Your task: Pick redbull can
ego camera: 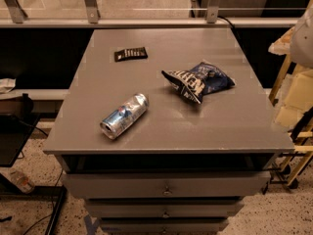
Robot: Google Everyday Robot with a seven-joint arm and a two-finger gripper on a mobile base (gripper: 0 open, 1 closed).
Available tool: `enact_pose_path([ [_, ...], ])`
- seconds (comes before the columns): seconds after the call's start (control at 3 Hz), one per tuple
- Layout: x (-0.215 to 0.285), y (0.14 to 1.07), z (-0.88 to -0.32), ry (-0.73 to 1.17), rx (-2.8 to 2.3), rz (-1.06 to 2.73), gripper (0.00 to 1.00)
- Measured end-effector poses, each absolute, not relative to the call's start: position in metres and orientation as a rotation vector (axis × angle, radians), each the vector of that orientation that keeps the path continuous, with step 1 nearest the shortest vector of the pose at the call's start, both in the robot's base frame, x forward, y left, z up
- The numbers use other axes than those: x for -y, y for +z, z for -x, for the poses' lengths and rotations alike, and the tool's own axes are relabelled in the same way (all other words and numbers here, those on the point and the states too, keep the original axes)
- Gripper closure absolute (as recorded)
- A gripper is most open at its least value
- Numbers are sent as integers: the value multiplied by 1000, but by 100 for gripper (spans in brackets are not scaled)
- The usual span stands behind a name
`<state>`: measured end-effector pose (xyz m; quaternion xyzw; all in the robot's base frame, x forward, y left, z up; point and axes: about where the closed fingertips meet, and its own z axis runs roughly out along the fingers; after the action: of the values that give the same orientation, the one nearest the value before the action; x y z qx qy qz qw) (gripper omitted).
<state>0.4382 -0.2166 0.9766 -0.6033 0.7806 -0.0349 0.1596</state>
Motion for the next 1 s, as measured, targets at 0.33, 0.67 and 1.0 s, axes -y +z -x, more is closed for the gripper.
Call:
enact_pose_path([
  [0.33,217,977,-438,-99,-2231,1724,0],
  [0.67,209,973,-439,-37,-2221,1777,0],
  [1.0,152,964,-451,74,-2027,1973,0],
])
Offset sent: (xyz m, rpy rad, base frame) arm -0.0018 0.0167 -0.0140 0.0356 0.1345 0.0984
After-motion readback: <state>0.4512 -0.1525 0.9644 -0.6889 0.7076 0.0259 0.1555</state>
